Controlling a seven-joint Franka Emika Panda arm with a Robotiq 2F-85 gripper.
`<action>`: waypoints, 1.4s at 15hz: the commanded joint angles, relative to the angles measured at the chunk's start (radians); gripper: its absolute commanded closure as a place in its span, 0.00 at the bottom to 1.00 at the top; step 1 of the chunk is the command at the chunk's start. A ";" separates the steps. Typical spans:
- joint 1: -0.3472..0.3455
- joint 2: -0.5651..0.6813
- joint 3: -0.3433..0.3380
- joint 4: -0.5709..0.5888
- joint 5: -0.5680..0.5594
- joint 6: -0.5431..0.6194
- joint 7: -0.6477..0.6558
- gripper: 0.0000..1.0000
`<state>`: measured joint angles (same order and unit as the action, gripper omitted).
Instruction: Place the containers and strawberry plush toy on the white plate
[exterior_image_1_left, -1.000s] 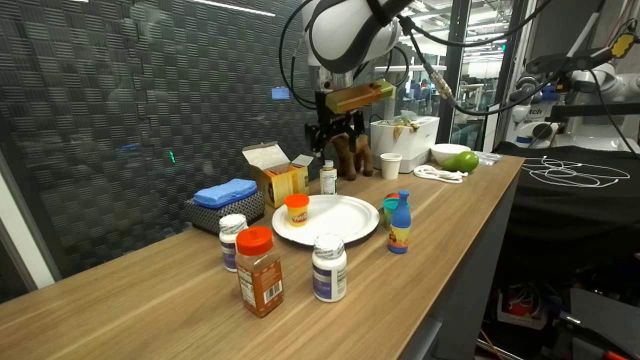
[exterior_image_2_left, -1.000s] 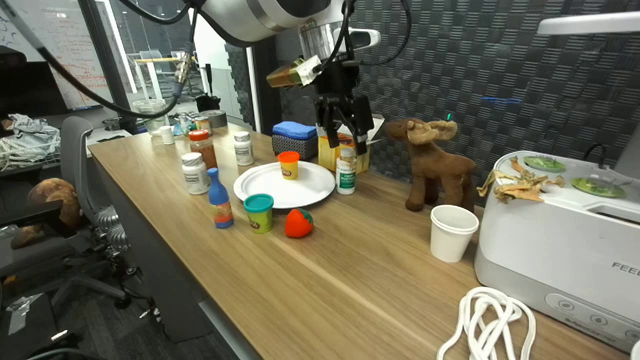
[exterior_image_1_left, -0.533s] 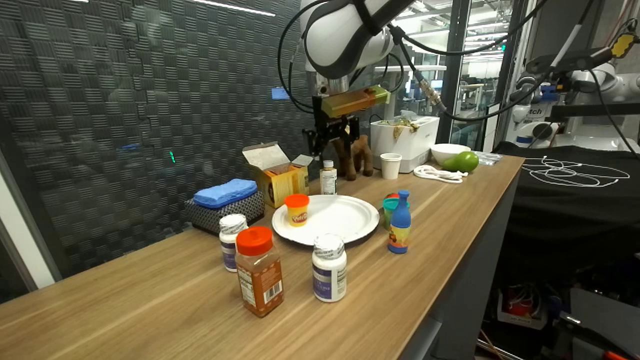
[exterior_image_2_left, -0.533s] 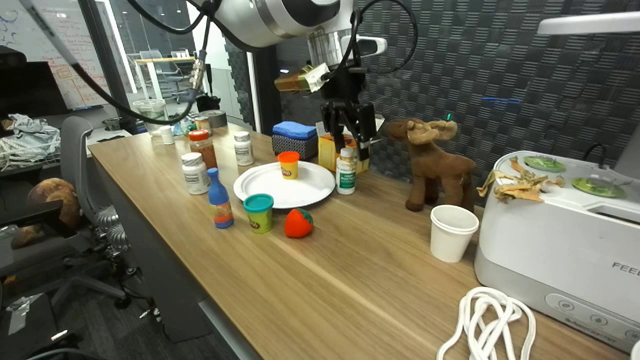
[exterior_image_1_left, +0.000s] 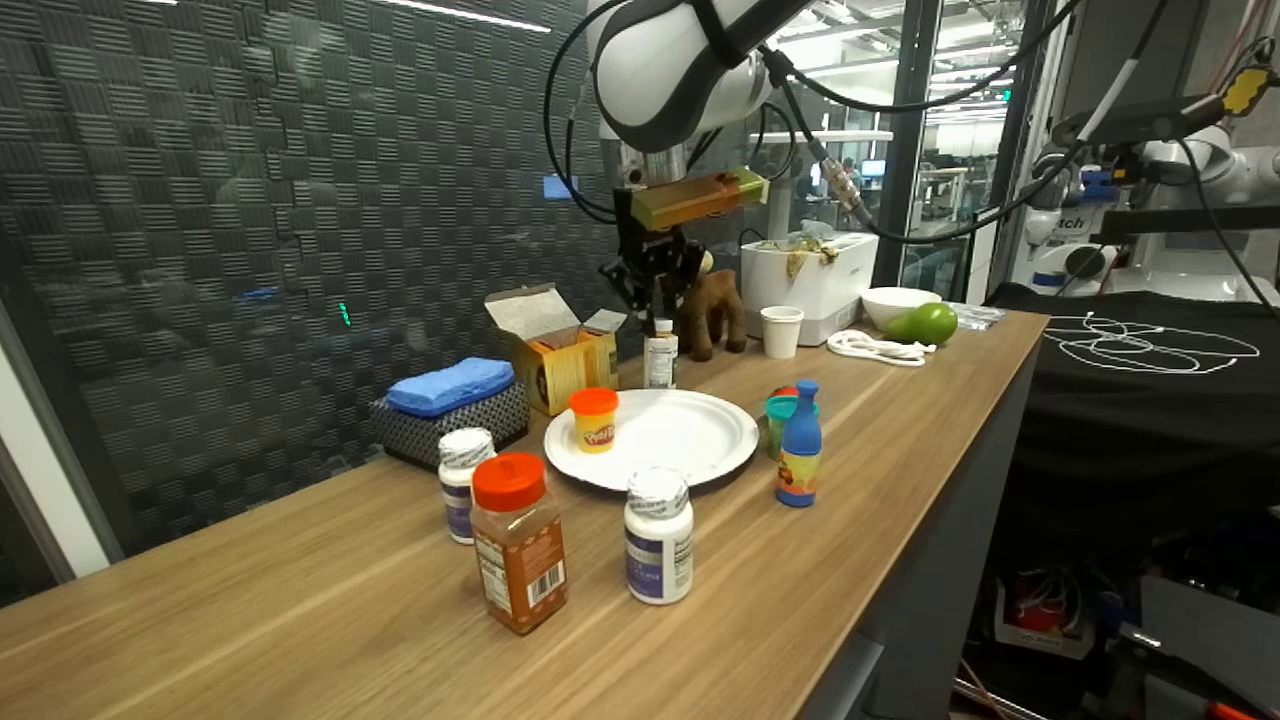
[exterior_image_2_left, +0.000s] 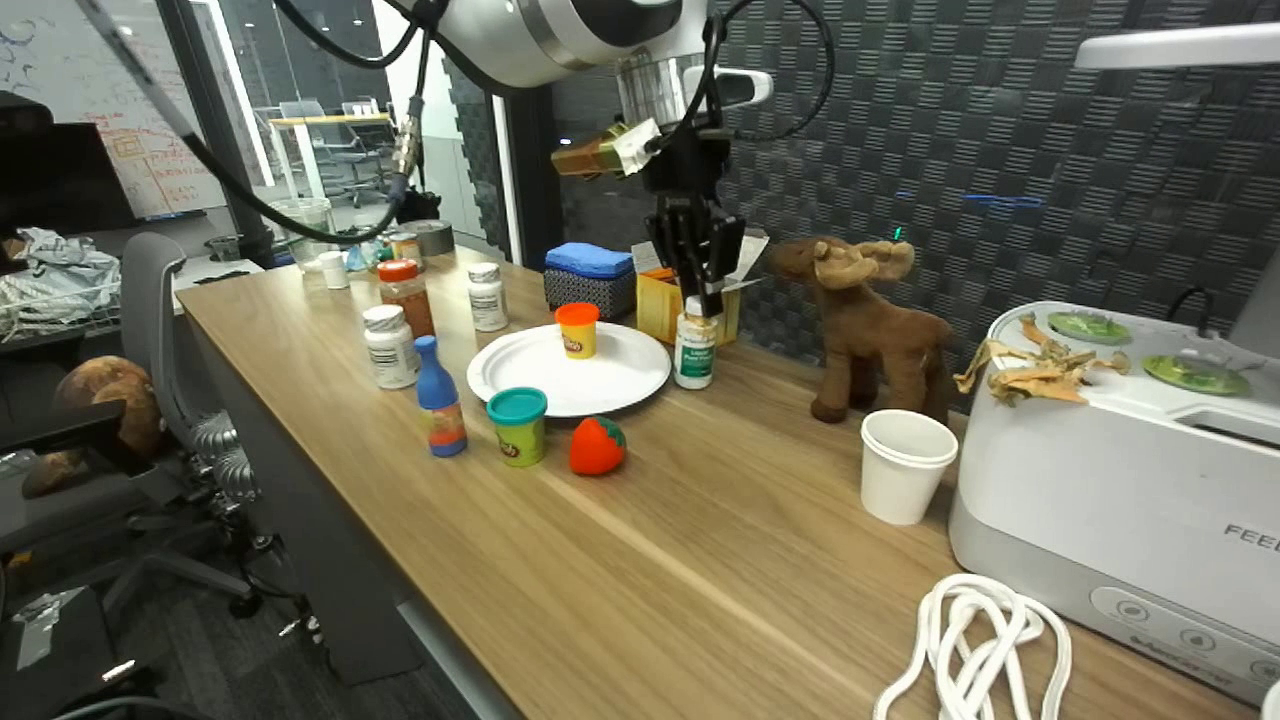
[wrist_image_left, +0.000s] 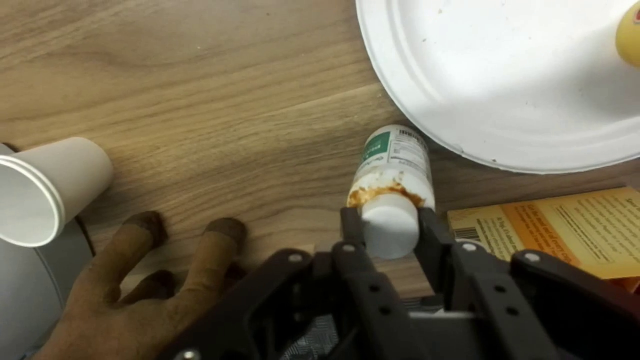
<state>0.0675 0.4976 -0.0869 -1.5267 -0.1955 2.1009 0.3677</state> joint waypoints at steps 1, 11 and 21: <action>0.019 -0.005 -0.003 0.046 -0.016 -0.045 -0.002 0.92; 0.155 -0.105 0.043 0.051 -0.153 -0.198 0.009 0.92; 0.155 -0.161 0.059 -0.064 -0.240 -0.077 0.025 0.92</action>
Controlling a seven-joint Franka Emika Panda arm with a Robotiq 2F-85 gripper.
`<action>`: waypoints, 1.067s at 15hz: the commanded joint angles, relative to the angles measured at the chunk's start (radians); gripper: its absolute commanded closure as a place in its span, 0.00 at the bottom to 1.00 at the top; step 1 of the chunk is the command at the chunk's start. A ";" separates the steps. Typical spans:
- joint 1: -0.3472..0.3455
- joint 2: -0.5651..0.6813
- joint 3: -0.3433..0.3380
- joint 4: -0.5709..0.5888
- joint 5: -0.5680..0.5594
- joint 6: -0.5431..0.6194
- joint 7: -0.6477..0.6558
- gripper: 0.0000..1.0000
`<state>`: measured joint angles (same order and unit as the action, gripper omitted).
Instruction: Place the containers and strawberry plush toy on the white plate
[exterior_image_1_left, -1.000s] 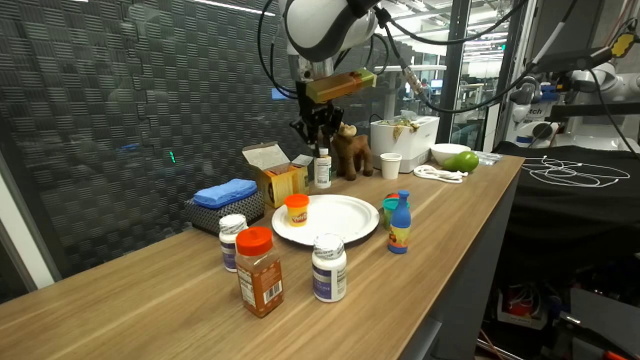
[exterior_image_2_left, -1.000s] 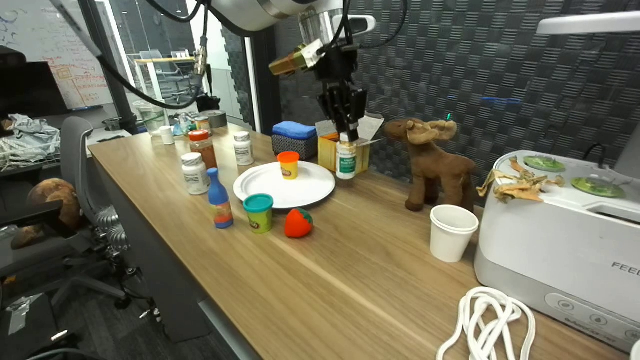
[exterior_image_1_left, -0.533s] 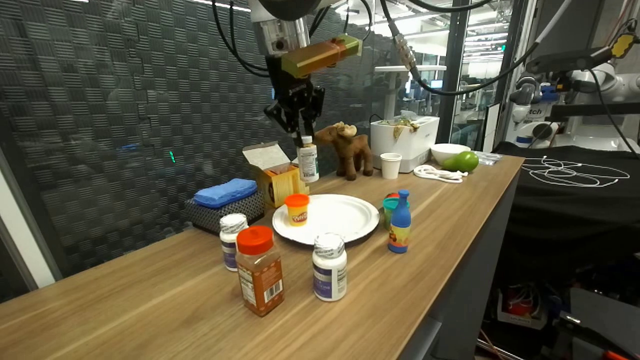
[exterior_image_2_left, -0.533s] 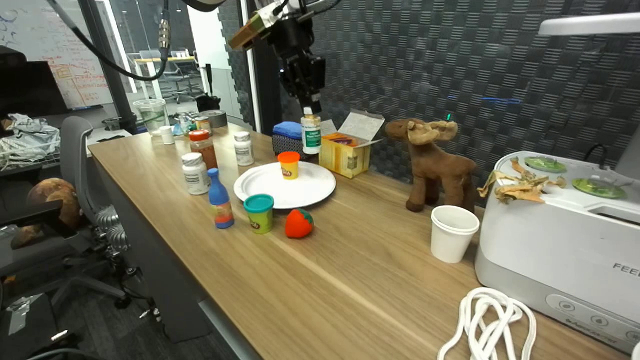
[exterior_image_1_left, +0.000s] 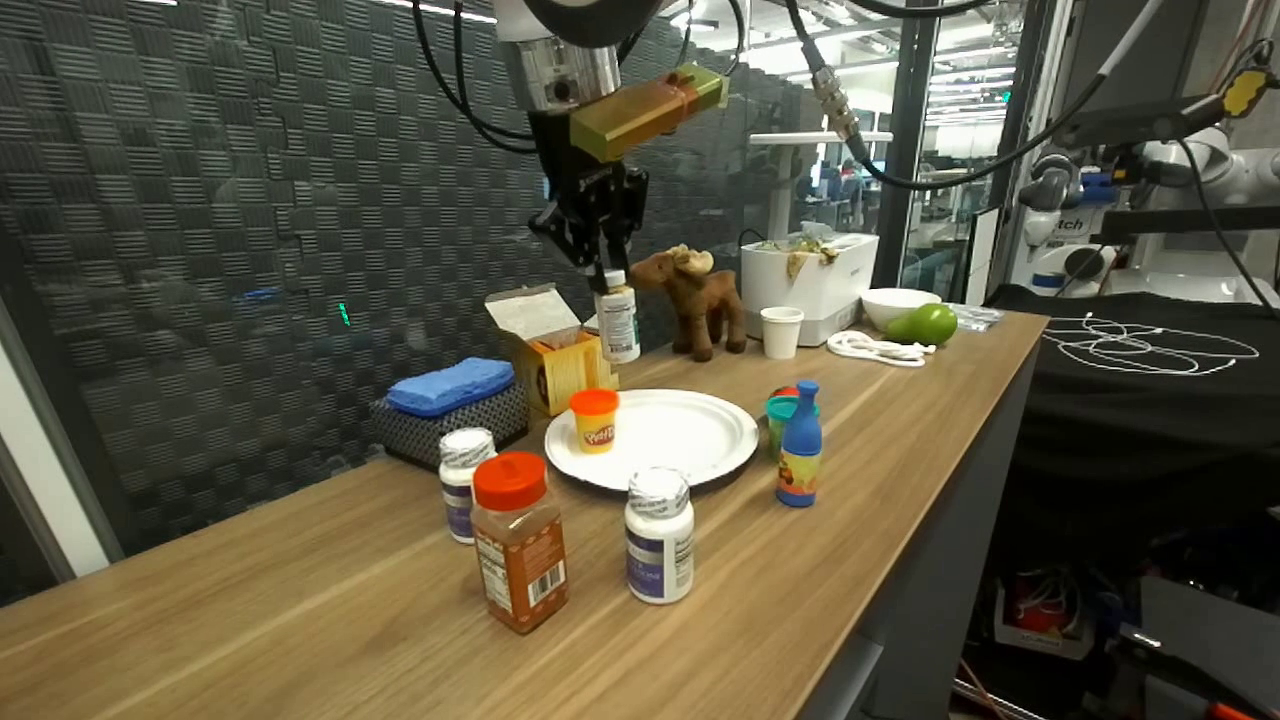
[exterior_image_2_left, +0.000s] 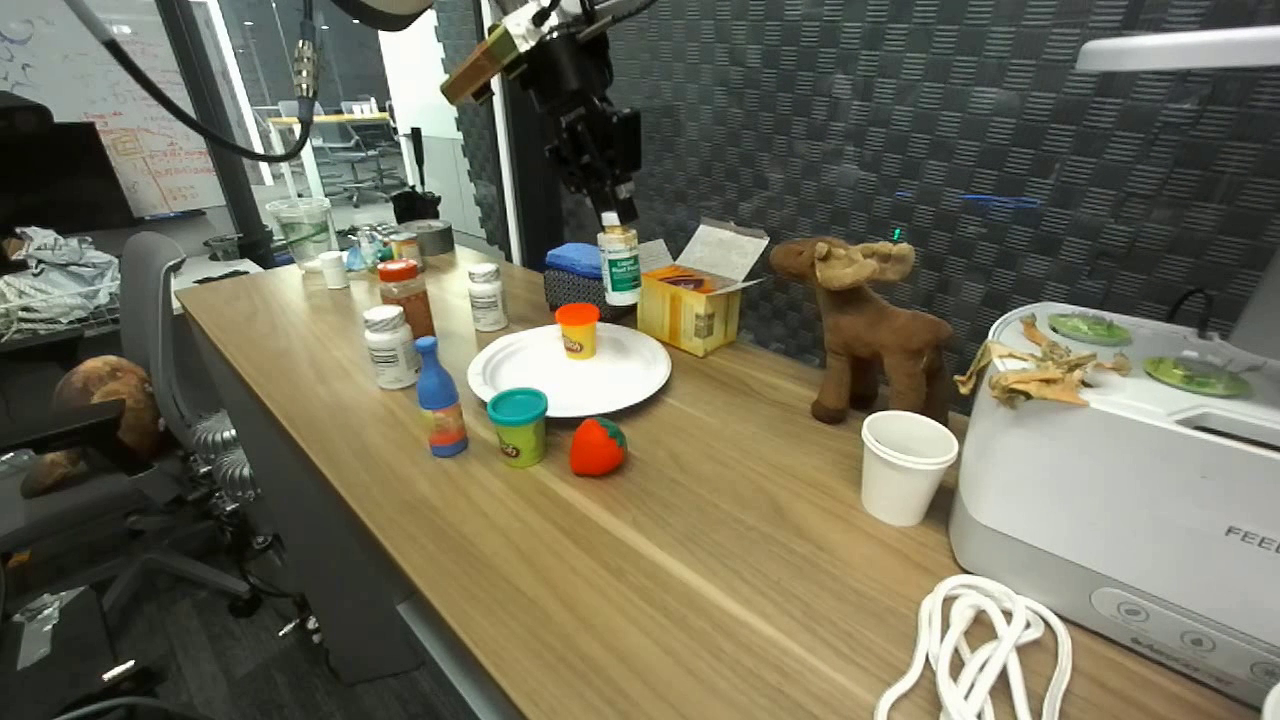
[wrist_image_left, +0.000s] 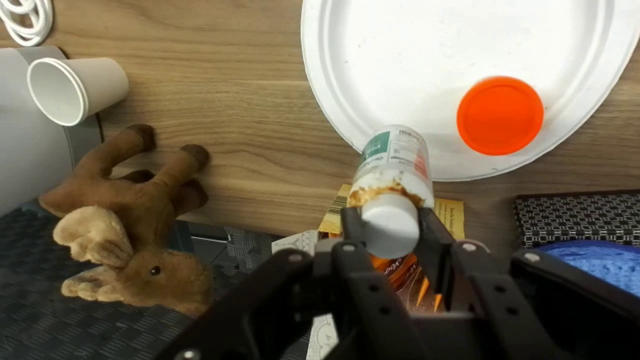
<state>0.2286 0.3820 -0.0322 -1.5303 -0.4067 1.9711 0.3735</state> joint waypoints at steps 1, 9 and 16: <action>-0.011 -0.049 0.008 -0.073 -0.021 0.065 0.019 0.92; -0.031 -0.043 0.009 -0.194 0.015 0.209 0.045 0.92; -0.032 -0.033 0.003 -0.241 0.035 0.327 0.071 0.92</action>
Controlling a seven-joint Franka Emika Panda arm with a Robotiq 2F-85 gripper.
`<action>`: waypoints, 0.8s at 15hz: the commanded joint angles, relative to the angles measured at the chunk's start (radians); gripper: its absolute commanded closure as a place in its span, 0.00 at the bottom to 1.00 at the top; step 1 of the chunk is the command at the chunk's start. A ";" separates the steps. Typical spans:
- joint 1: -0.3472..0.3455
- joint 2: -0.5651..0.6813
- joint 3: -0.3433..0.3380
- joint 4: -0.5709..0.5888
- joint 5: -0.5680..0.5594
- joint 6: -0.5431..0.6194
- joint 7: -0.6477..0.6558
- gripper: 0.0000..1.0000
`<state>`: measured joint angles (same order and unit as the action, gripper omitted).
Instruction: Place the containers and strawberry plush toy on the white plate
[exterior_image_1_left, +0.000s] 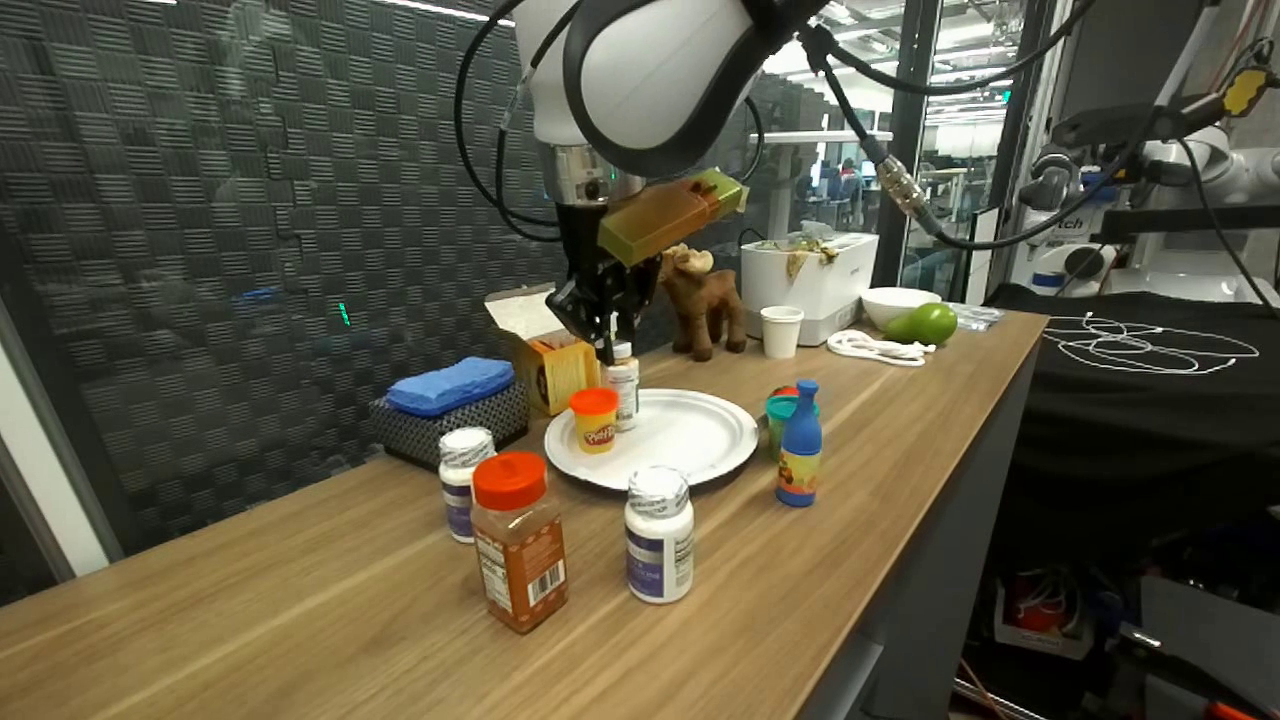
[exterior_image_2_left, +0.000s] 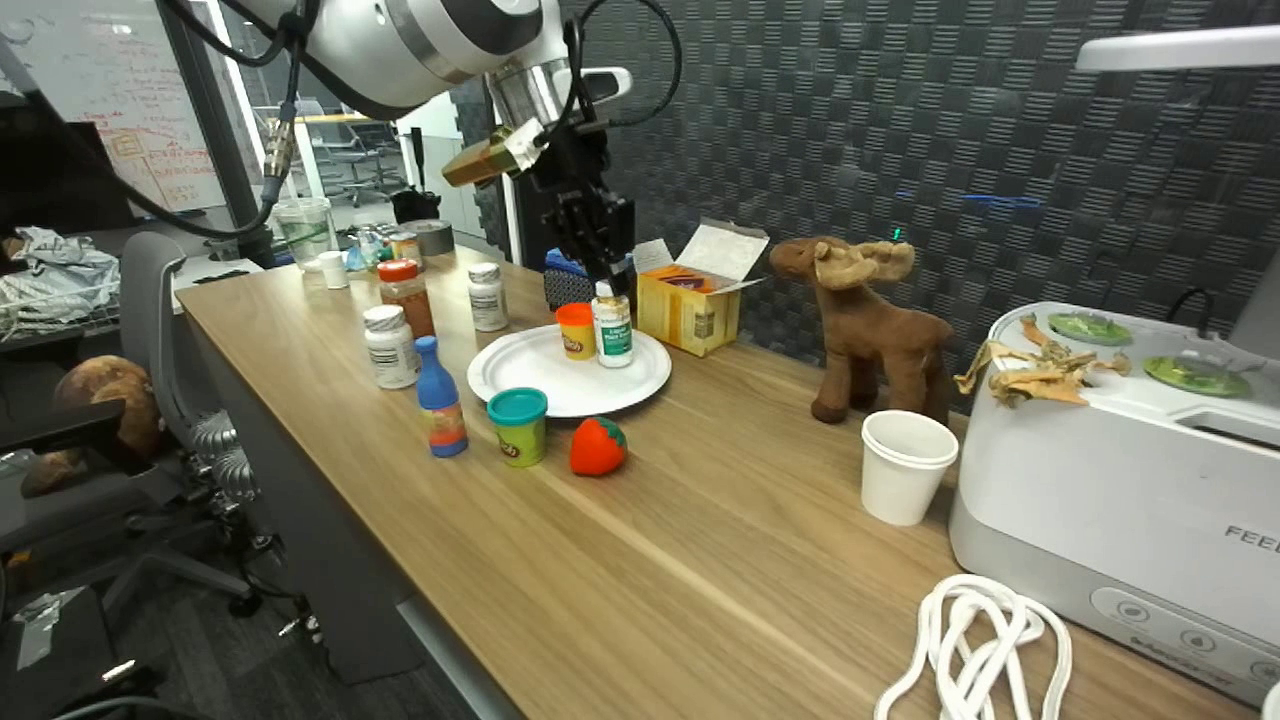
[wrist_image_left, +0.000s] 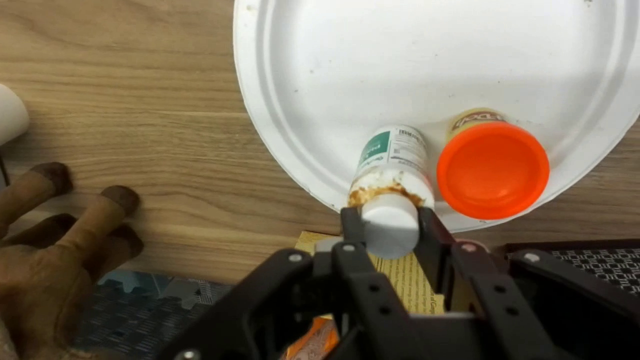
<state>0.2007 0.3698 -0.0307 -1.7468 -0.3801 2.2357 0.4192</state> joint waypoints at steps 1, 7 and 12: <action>-0.003 -0.020 0.000 -0.027 0.006 0.074 0.028 0.92; -0.001 -0.012 0.001 -0.038 0.009 0.070 0.011 0.90; 0.002 -0.013 0.000 -0.020 0.017 0.028 0.013 0.20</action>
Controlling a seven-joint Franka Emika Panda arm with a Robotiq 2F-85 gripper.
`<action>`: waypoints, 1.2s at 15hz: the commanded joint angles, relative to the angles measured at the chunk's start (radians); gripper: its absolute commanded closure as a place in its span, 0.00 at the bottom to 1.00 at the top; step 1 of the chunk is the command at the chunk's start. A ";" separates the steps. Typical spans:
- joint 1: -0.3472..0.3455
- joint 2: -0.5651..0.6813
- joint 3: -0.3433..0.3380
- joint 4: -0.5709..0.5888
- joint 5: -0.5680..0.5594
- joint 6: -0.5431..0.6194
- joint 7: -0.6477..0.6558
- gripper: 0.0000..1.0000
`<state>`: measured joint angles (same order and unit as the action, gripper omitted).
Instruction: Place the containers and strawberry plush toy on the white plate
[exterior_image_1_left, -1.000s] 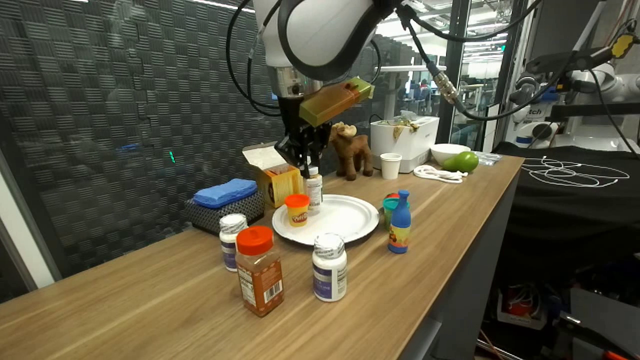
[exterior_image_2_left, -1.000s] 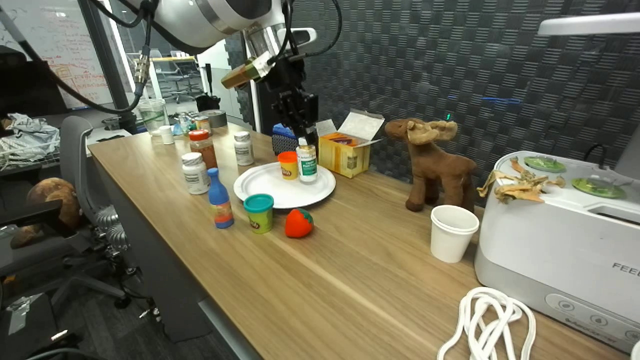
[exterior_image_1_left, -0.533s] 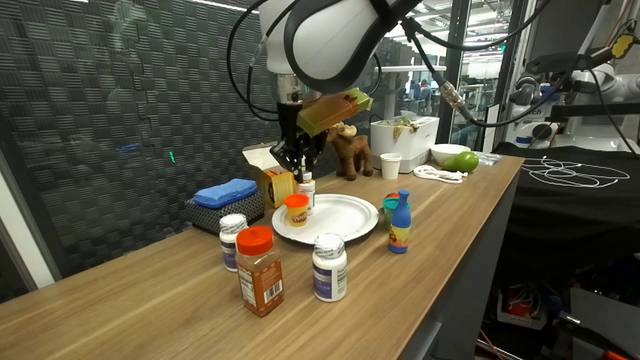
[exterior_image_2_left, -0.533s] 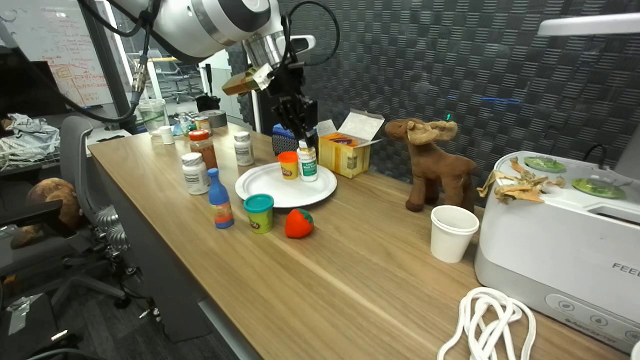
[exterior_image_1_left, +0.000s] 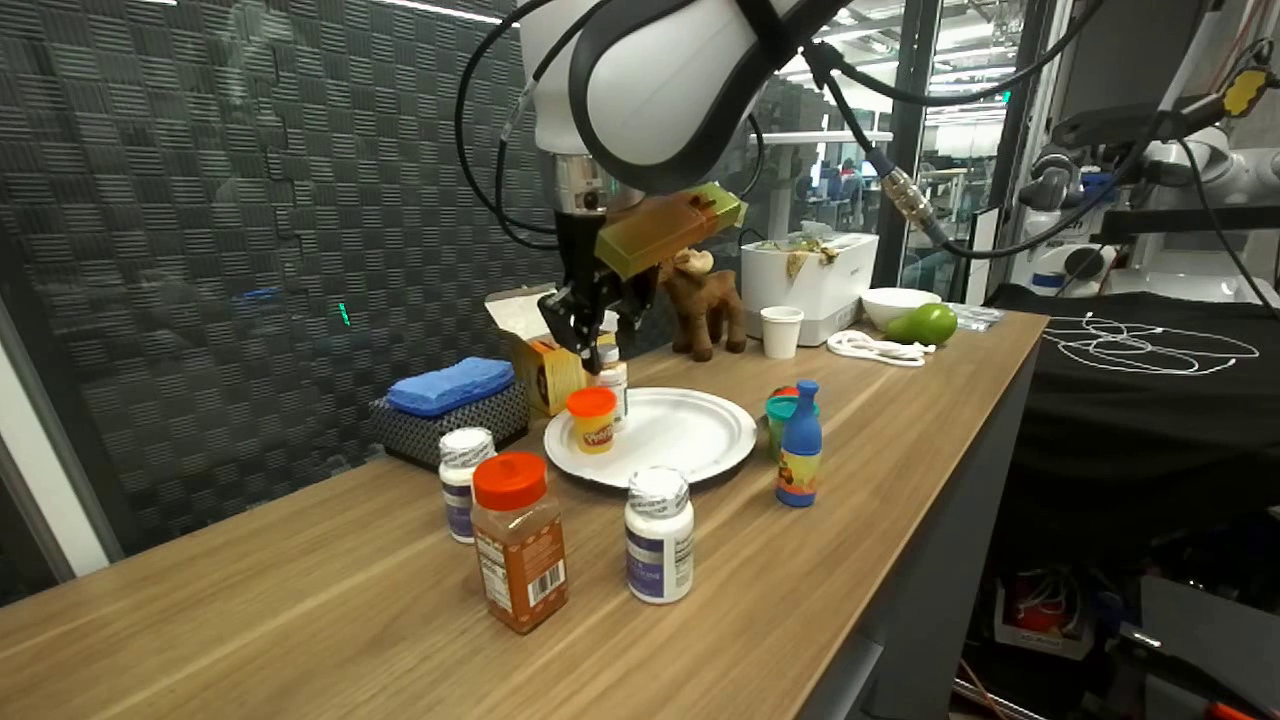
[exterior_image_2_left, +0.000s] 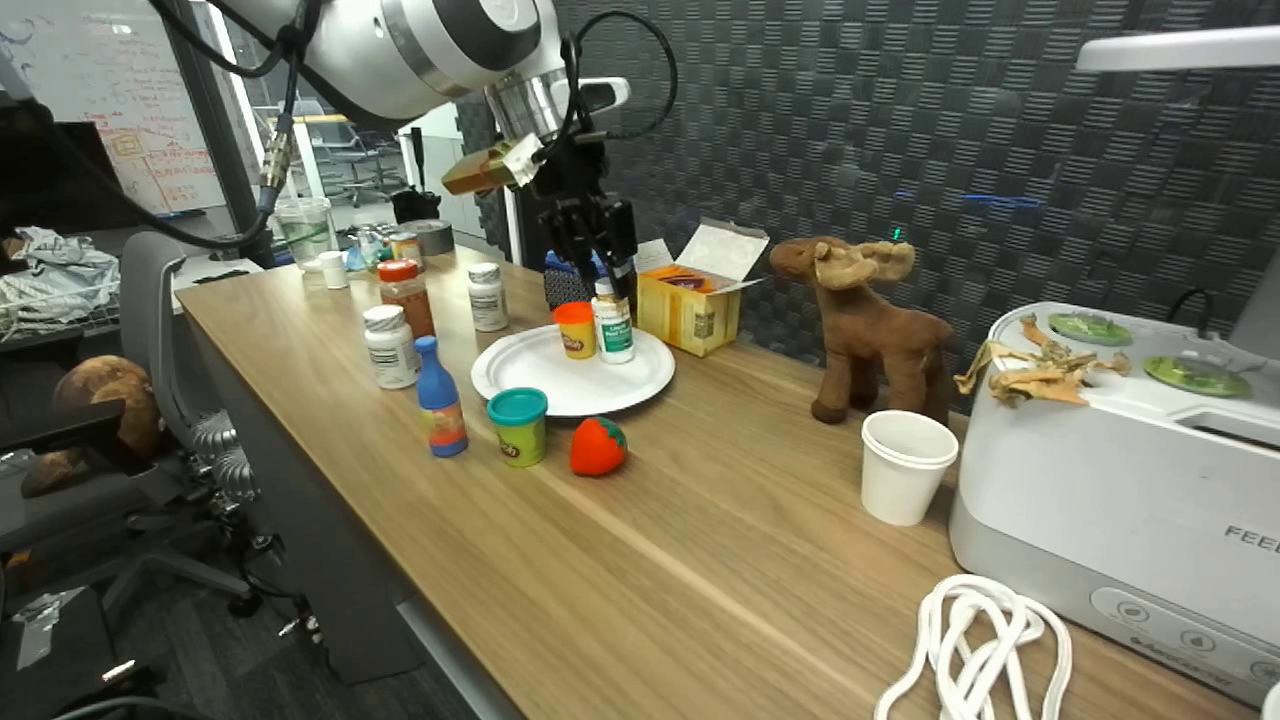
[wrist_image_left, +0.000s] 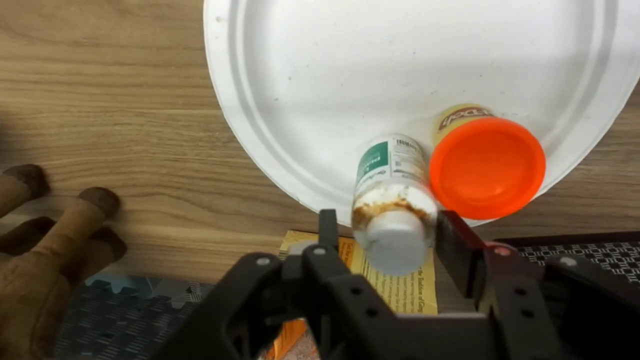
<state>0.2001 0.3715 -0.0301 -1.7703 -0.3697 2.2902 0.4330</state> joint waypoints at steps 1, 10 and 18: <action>0.004 -0.020 -0.004 0.008 0.002 -0.039 0.003 0.12; -0.028 -0.227 0.006 -0.094 0.059 -0.158 0.015 0.00; -0.091 -0.436 0.024 -0.402 0.119 -0.109 0.124 0.00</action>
<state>0.1493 0.0253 -0.0258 -2.0234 -0.2669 2.1010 0.5135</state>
